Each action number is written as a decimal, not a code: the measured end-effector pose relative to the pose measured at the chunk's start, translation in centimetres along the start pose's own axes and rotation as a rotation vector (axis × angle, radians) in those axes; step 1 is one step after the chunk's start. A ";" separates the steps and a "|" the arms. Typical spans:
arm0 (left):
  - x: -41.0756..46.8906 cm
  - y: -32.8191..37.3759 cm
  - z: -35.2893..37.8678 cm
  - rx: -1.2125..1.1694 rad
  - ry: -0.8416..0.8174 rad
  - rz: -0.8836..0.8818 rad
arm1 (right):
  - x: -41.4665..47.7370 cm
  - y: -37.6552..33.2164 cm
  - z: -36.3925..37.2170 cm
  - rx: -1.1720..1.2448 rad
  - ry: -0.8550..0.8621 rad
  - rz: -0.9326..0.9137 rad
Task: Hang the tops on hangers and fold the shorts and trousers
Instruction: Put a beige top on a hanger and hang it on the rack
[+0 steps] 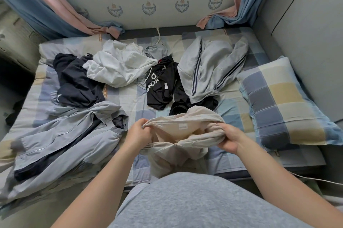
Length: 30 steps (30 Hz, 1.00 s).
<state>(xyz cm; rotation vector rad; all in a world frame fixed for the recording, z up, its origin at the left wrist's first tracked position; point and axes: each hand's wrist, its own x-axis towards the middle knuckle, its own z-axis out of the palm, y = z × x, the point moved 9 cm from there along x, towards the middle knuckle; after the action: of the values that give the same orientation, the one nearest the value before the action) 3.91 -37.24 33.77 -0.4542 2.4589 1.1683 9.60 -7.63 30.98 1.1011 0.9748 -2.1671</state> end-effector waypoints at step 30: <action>-2.2 -10.8 -5.5 -0.189 -0.685 -0.201 | -9.0 29.6 6.9 0.725 0.477 -0.454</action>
<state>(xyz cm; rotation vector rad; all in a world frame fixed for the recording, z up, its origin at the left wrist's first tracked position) 9.49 -47.79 30.83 -0.2787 1.6916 1.2209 32.10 -29.95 30.55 1.9557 0.6597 -2.8058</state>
